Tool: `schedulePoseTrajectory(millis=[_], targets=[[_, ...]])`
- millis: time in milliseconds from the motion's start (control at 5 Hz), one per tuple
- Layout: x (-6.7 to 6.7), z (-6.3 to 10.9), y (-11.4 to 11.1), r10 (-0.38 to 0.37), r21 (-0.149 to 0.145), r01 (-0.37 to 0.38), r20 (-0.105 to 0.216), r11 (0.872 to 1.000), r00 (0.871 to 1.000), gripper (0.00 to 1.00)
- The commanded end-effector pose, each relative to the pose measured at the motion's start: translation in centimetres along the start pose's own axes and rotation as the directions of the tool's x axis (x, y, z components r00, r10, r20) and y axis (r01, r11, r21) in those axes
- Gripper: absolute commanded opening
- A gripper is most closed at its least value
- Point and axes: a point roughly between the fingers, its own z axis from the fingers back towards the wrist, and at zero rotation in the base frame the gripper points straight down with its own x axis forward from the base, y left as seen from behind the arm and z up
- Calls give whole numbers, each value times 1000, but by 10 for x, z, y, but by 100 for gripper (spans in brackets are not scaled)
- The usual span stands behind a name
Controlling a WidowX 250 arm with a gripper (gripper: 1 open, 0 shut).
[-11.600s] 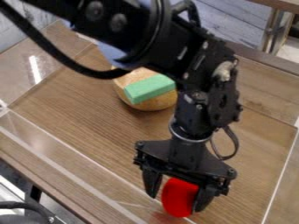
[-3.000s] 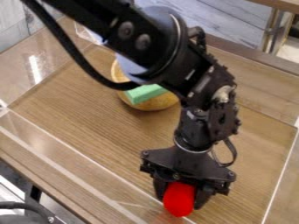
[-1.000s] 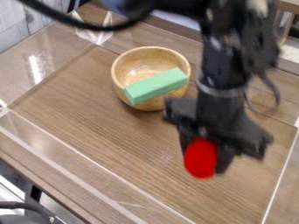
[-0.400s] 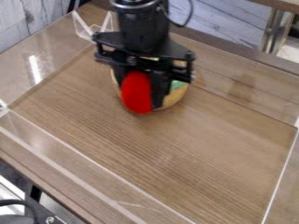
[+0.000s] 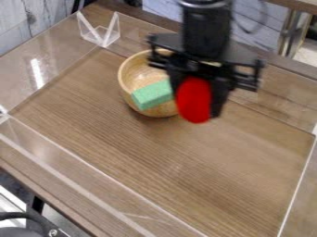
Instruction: Move the red fruit to the left
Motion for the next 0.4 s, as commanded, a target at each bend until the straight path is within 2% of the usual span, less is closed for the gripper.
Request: schedulePoseTrajectory(millis=[0,200], targets=[[14,15,-19,-16,-20,17,49,1000,999,0],[18,29,-6,-17,-24,19,60,1000,998,0]])
